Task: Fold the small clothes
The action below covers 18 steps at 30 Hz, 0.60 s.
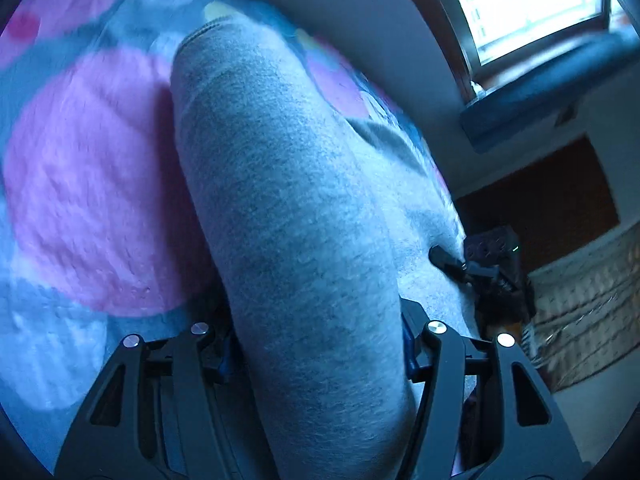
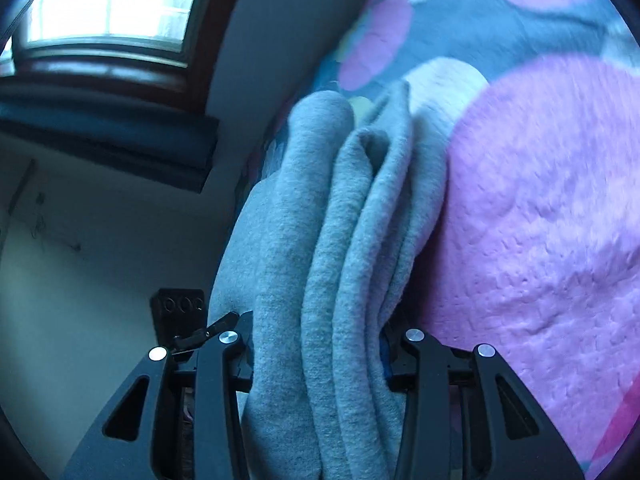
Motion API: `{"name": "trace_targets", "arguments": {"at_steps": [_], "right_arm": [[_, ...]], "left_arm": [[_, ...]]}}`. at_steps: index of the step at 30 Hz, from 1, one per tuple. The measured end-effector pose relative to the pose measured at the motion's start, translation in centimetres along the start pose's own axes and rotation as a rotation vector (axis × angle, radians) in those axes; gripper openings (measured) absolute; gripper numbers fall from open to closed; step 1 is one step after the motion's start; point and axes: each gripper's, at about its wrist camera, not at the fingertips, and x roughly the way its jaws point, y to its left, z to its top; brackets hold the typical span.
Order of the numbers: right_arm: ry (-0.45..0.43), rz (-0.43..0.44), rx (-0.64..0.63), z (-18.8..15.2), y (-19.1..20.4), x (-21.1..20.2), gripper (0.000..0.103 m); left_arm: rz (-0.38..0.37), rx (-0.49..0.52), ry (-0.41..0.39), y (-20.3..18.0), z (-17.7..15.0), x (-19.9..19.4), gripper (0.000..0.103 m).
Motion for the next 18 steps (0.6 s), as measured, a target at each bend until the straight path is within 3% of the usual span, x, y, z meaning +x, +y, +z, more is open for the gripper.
{"name": "trace_targets", "arguments": {"at_steps": [2,5,7,9,14,18], "right_arm": [[0.011,0.014,0.015,0.0,-0.1,-0.3,0.043],[0.035,-0.014,0.03,-0.3,0.8,-1.4,0.054],[0.031,-0.045,0.01,-1.0,1.6,-2.7,0.067],[0.031,-0.062,-0.02,-2.1,2.3,-3.9,0.072],[0.06,-0.153,-0.059,-5.5,1.9,-5.7,0.078],[0.048,-0.13,-0.038,-7.6,0.9,-6.4,0.079]], "left_arm": [[-0.02,-0.001,-0.012,0.0,0.0,0.3,0.069],[-0.021,0.001,-0.029,-0.7,-0.8,-0.5,0.074],[-0.023,-0.022,-0.04,-0.7,-2.2,-1.8,0.079],[-0.056,-0.022,-0.048,-0.7,-3.7,-3.2,0.084],[-0.117,-0.056,-0.004,0.0,-7.9,-4.4,0.09],[-0.113,-0.016,-0.017,-0.3,-8.3,-4.5,0.094]]}}
